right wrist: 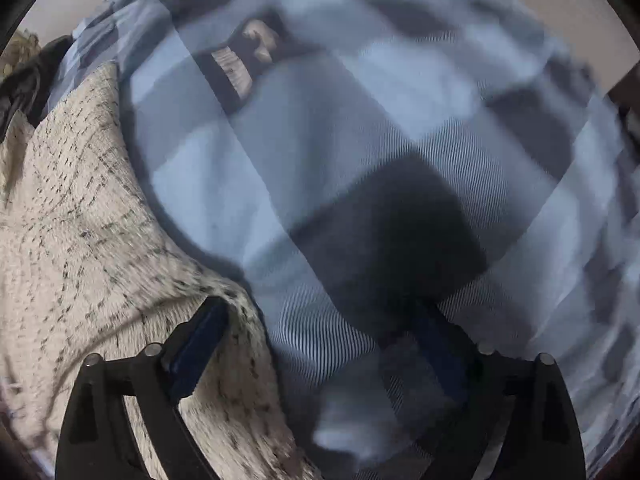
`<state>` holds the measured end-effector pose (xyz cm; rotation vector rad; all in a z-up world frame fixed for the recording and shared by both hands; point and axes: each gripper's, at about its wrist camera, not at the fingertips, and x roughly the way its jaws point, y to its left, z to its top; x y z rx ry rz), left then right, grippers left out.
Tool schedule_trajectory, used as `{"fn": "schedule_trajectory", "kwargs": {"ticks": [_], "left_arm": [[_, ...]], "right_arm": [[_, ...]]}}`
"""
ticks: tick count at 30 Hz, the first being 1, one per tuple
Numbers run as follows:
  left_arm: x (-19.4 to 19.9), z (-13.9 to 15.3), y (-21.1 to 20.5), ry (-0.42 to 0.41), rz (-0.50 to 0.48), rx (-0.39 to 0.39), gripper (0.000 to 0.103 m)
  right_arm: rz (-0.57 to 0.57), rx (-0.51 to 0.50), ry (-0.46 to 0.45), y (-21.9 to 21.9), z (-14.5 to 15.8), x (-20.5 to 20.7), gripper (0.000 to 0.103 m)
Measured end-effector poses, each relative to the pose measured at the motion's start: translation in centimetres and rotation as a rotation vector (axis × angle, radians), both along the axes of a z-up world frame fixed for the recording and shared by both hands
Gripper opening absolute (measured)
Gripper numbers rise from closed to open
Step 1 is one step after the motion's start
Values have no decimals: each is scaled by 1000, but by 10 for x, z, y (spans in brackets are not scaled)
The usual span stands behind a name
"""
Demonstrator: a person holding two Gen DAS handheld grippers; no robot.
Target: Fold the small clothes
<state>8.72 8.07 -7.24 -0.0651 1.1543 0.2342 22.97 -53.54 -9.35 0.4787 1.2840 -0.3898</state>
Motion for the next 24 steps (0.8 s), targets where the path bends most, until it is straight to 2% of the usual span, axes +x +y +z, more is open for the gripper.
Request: {"fn": "schedule_trajectory", "kwargs": {"ticks": [2,4,6,8,10,12,16,19,20,22,24], "left_arm": [[-1,3,0,-14,-3,5,103],[-2,7,-1,-29,-1,7,103],[-3,12,0,-47,0,-1,103],[-4,17,0,-63,1,-7,103],[-4,19,1,-71,2,-10,103],[-5,19,2,-71,4,-1,103],[-5,17,3,-65,10,16,103],[-4,14,5,-61,16,18,103],[-4,13,6,-58,16,17,103],[-4,12,6,-54,14,11,103],[-4,13,6,-59,12,4,103]], "right_arm": [[-48,119,31,-18,6,-5,92],[-129,165,95,-38,20,-17,92],[-197,118,97,-46,48,-30,92],[-167,40,52,-24,82,-36,92],[-38,12,19,27,107,-26,92],[106,35,-3,92,118,-15,92],[430,70,-40,251,119,6,92],[599,80,-68,347,103,19,92],[644,50,-83,382,94,25,92],[685,-40,-87,409,66,28,92],[689,-132,-45,434,33,37,92]]}}
